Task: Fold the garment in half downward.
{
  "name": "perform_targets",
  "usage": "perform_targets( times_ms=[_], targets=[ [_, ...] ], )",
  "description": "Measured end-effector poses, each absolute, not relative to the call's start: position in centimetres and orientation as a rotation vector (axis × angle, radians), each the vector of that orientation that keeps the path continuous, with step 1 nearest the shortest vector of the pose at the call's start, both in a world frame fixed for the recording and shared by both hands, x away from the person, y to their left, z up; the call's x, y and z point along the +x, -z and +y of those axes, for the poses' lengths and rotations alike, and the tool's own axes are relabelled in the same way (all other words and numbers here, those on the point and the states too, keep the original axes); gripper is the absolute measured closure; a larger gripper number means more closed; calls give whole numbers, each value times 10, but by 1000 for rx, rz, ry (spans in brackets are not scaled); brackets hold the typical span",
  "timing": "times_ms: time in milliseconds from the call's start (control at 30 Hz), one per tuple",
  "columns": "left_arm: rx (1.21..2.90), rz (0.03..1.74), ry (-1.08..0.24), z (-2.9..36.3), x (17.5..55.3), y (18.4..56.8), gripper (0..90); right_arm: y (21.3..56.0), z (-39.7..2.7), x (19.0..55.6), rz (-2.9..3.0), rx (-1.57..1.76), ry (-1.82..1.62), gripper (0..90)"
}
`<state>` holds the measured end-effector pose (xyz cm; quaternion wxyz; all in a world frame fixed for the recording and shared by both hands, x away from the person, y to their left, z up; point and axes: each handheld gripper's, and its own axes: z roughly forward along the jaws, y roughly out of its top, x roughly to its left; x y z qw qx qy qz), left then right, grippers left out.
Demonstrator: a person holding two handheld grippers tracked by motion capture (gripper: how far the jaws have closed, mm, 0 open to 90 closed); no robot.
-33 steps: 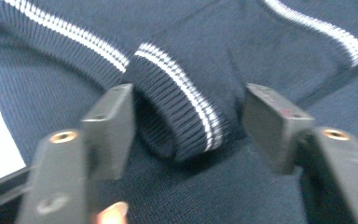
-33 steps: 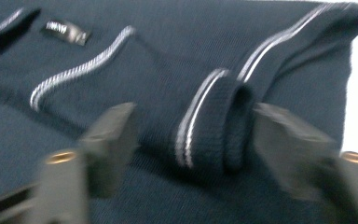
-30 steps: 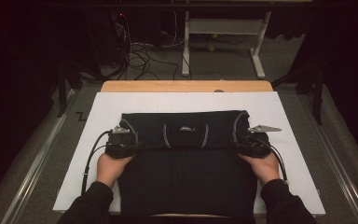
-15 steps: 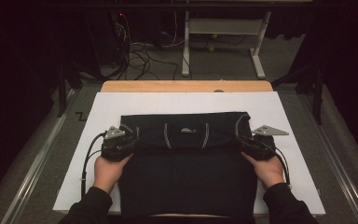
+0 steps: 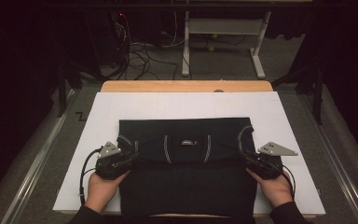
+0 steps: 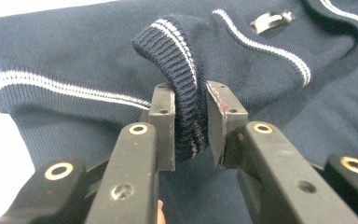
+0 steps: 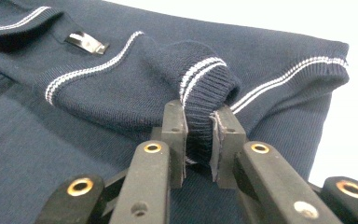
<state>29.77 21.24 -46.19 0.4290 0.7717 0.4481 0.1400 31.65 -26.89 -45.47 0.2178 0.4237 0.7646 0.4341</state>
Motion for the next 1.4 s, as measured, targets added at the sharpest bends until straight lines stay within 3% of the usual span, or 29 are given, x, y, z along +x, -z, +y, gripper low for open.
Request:
perform_targets(
  times_ms=[467, 1033, 1400],
  targets=[
    [1990, 1124, -311, 209, 281, 474, 696, 469, -273, 294, 2158, 1173, -1148, 785],
    [2051, 1118, -372, 204, 281, 483, 684, 475, -271, 295, 2194, 1215, -1085, 764],
    [2014, 1118, -326, 206, 282, 481, 446, 474, -274, 296, 2185, 1235, -1141, 578]
  ],
)
